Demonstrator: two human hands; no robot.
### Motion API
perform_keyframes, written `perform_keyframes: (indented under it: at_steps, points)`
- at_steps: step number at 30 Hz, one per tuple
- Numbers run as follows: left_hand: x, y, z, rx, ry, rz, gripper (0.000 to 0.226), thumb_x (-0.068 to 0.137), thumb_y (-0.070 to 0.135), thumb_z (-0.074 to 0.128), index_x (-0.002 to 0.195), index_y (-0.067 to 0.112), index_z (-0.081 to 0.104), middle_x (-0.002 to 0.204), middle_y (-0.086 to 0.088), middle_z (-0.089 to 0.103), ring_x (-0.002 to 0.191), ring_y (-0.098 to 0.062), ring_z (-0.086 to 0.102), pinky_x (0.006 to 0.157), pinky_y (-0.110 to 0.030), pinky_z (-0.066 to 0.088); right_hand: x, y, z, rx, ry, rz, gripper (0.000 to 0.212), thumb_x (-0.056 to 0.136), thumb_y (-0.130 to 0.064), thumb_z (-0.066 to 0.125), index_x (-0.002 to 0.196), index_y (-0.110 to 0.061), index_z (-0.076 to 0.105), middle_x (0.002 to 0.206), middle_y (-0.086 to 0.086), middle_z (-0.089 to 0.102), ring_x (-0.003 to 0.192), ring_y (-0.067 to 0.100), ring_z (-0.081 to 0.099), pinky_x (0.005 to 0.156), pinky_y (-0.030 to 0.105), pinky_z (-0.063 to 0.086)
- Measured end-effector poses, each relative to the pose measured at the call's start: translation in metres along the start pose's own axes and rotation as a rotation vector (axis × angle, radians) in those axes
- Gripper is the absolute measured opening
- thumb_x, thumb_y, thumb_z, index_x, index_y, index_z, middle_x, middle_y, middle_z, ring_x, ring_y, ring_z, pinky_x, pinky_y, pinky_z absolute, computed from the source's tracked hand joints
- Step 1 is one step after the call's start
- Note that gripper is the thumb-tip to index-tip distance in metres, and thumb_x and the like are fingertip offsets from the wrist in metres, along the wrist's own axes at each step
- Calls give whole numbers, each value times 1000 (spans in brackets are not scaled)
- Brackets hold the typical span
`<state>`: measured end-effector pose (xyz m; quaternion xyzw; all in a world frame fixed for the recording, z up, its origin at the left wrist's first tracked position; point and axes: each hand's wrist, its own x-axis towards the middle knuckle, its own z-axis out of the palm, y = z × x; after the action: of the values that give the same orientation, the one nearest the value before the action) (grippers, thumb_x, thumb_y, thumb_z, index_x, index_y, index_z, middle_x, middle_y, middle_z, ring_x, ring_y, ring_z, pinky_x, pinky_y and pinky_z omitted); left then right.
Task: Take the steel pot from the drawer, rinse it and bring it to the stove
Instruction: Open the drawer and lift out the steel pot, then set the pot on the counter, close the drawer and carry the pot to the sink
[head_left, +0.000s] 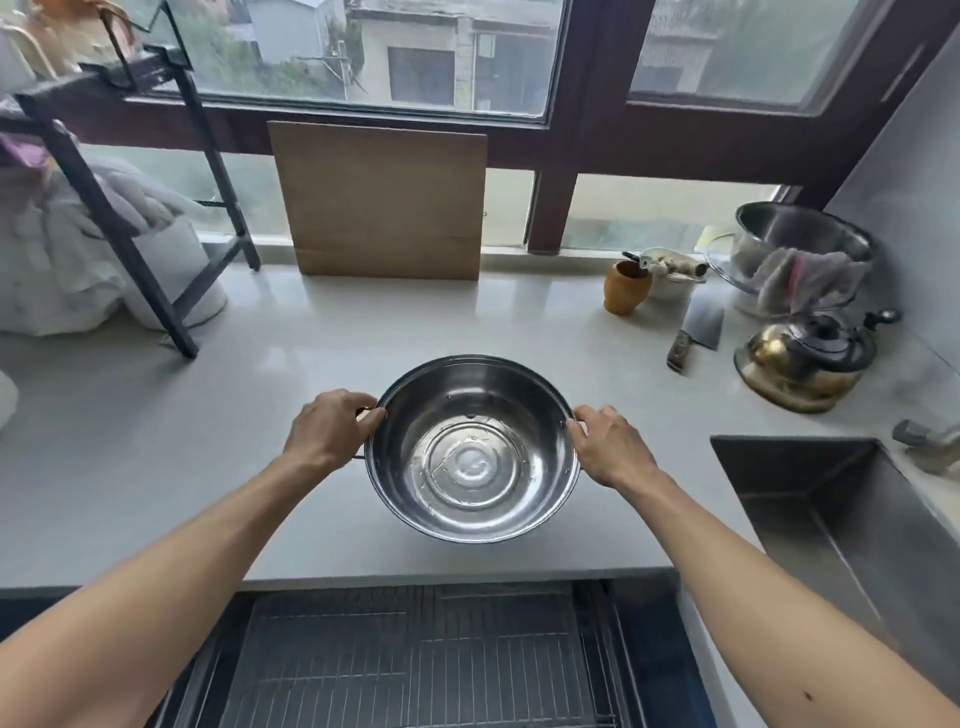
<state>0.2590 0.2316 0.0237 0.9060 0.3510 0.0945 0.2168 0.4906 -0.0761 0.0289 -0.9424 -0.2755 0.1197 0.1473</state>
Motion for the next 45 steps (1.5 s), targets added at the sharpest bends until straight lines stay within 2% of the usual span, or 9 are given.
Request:
perform_keyframes:
  at_steps: [9, 19, 22, 24, 27, 30, 35, 41, 45]
  points:
    - [1, -24, 54, 53, -37, -54, 29, 101, 57, 59, 112, 40, 80, 97, 1, 70, 95, -33, 68, 84, -43, 52, 17, 20, 55, -23, -71, 10, 43, 109, -47, 33, 130, -21, 61, 119, 15, 56, 107, 42, 63, 93, 48, 51]
    - [-10, -20, 63, 100, -26, -82, 34, 103, 59, 55, 116, 39, 78, 103, 3, 69, 96, -35, 70, 84, -43, 48, 10, 28, 71, -47, -27, 11, 44, 110, -47, 30, 131, -23, 61, 121, 10, 55, 97, 40, 65, 82, 45, 51]
    - [-16, -13, 59, 152, -39, -86, 40, 105, 61, 49, 124, 39, 77, 120, 1, 73, 105, -36, 72, 90, -45, 50, 9, 25, 70, -54, -29, 0, 46, 110, -48, 29, 135, -23, 59, 132, 11, 55, 105, 39, 66, 87, 46, 52]
    - [-21, -8, 55, 174, -67, -84, 46, 107, 62, 43, 136, 38, 70, 144, 2, 67, 122, -35, 68, 100, -47, 50, 6, 24, 67, -55, -54, -8, 51, 109, -52, 28, 147, -25, 51, 151, 11, 47, 123, 37, 61, 97, 49, 52]
    - [-33, -3, 44, 208, -132, -59, 63, 107, 66, 34, 160, 35, 46, 173, 0, 37, 155, -29, 42, 120, -50, 39, -6, 21, 54, -84, -77, -28, 66, 107, -57, 27, 163, -22, 31, 171, 12, 27, 149, 36, 39, 116, 53, 40]
    - [-52, 1, 24, 243, -122, -23, 73, 106, 69, 29, 168, 30, 33, 180, -4, 21, 165, -26, 21, 129, -49, 26, -23, 20, 36, -115, -64, -42, 76, 105, -63, 27, 166, -19, 23, 174, 13, 21, 158, 33, 25, 124, 52, 30]
    - [-104, 12, -21, 303, -49, -47, 80, 104, 74, 26, 168, 26, 32, 179, -7, 23, 166, -27, 21, 131, -49, 22, -68, 13, -1, -125, -28, -35, 80, 102, -65, 27, 164, -15, 26, 173, 12, 25, 158, 32, 25, 122, 52, 31]
    - [-178, 17, -72, 293, -14, -64, 86, 100, 79, 27, 166, 25, 36, 174, -7, 34, 161, -26, 31, 128, -49, 29, -155, 0, -36, -110, 41, -9, 65, 103, -60, 32, 146, -13, 45, 154, 11, 49, 141, 32, 46, 110, 51, 41]
    - [-238, 20, -96, 239, 7, -18, 85, 99, 79, 33, 162, 23, 43, 169, -7, 43, 154, -27, 42, 122, -50, 37, -227, -12, -38, -99, 48, 13, 73, 102, -63, 31, 153, -12, 39, 157, 13, 48, 139, 34, 49, 111, 53, 44]
